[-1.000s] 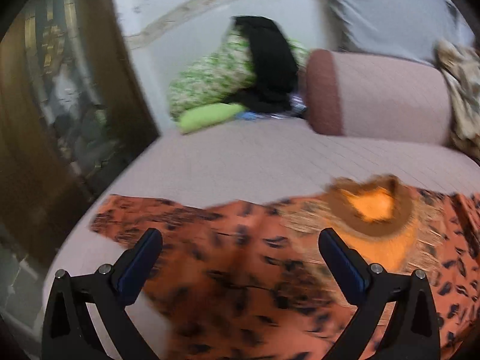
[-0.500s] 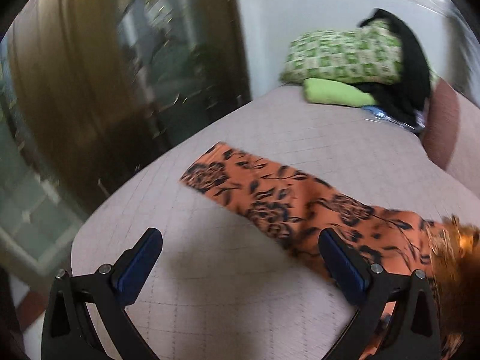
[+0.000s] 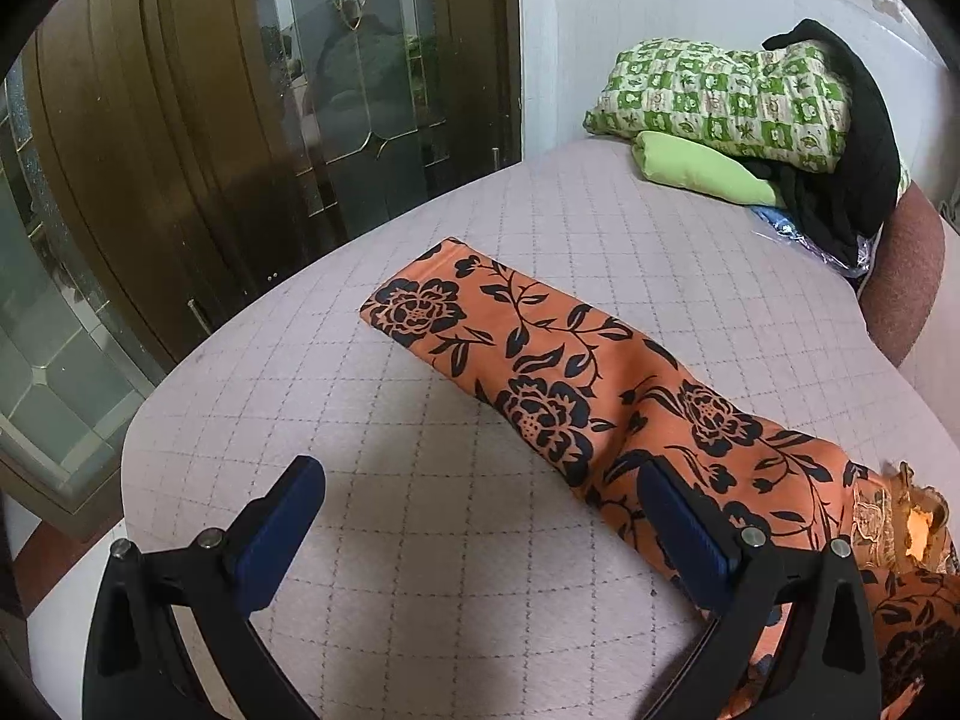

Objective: Fold small clothes

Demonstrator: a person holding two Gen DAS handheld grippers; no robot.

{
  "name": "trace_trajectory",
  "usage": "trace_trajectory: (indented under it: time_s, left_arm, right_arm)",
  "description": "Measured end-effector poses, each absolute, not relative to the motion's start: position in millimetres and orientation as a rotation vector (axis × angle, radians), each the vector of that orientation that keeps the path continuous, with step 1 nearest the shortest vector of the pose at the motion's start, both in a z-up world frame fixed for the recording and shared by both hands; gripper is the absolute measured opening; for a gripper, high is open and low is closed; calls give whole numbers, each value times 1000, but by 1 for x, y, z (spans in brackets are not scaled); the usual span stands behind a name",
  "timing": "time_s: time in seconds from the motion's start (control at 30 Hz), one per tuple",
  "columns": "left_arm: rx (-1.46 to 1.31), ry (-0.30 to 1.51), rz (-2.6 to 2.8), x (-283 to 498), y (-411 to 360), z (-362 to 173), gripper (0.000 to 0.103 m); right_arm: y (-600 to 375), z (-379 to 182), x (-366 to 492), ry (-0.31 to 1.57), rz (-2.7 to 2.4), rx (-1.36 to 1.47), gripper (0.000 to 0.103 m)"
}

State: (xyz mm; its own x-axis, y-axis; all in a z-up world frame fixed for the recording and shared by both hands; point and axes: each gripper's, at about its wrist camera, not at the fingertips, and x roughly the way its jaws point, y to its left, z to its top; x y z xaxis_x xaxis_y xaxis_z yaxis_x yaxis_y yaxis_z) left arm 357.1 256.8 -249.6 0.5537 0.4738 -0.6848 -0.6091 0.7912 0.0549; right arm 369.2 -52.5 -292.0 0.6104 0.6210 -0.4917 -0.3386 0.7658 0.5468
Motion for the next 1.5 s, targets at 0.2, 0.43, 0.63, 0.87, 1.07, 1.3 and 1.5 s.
trace_trajectory:
  time_s: [0.2,0.43,0.63,0.87,1.07,1.3,1.5]
  left_arm:
    - [-252,753,667,356,277,-250,103]
    - [-312,778,668,352,294,-255,103]
    - [-396,806,635,350,319,-263,103]
    - [-570,842,541,354,346,-282,78]
    - [-787,859,376,374,345,-303,75]
    - [-848,860,338,400,327,-312,83]
    - [-980,772,354,412,365,-313,83]
  right_arm:
    - [-25,-273,361,670,752,328,90]
    - [-47,-264,342,600,629,133,86]
    - [-71,-305,352,767,568,186,38]
    - [-51,-353,380,932,485,140,41]
    - [-75,-324,370,864,624,303,56]
    - [-112,-316,360,806,628,396,56]
    - [-138,-317,367,779,580,487,56]
